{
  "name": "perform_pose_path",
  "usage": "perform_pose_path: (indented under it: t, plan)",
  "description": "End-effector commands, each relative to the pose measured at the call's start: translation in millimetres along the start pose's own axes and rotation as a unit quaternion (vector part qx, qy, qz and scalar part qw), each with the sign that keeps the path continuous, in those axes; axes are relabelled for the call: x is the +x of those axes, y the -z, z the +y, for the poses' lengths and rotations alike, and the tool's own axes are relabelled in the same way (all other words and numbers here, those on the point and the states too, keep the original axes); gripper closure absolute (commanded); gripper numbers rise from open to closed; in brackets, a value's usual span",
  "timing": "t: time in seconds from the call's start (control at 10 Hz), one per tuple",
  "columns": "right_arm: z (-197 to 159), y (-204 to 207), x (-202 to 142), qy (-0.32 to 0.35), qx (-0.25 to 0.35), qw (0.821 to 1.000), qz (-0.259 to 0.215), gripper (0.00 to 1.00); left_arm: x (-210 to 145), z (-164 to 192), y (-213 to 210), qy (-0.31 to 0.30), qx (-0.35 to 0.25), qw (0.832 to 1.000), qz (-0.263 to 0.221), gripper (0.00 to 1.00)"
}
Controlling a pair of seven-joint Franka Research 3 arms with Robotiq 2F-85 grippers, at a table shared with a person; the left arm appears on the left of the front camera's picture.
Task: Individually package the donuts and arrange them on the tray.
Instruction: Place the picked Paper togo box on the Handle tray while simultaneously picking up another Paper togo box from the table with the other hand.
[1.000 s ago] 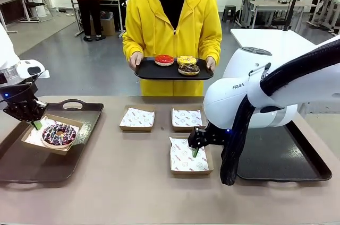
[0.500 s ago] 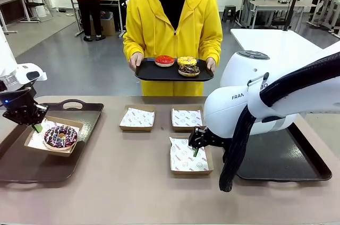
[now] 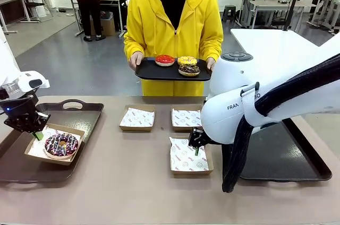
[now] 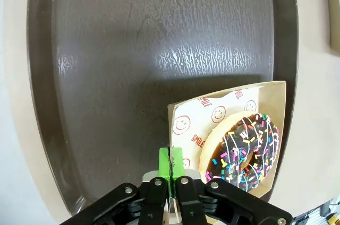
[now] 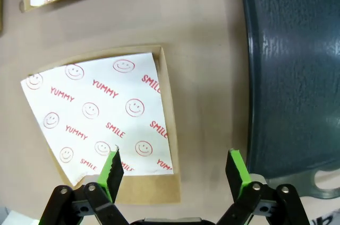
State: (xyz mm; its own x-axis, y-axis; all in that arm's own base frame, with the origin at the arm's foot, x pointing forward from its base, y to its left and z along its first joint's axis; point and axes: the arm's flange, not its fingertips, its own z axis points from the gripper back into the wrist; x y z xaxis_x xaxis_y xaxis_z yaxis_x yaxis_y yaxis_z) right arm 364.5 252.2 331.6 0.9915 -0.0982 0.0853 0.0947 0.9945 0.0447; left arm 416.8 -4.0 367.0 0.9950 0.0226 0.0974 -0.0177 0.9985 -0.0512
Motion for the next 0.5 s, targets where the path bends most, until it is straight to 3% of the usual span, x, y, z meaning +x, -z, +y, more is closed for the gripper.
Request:
perform_pose_path:
  t: [0.0, 0.4]
  plan:
    - [13.9, 4.9, 10.3, 0.004, -0.013, 1.000, 0.000, 0.00, -3.4, -1.8, 5.2, -0.001, 0.012, 1.000, 0.002, 0.99]
    - [12.7, 10.0, 16.6, 0.004, -0.013, 1.000, 0.004, 0.00, -7.7, -4.0, 13.0, 0.001, 0.011, 1.000, 0.015, 0.99]
